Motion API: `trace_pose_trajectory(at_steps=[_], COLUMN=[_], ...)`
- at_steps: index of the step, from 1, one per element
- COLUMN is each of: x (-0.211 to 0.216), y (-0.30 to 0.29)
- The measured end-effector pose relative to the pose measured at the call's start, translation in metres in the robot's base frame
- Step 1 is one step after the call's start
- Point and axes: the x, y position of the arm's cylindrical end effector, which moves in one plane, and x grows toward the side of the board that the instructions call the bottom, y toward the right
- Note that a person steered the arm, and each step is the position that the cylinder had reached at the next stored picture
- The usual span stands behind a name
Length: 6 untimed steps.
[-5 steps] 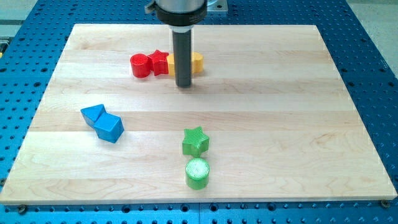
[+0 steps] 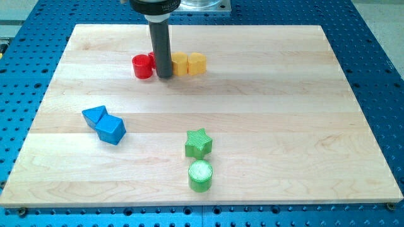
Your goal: Separate the red and yellow blocks
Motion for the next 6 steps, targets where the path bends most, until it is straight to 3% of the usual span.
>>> trace_pose_trajectory(at_steps=[4,5,6], x=[-0.115,-0.124,-0.093], y=[0.027,0.045,0.041])
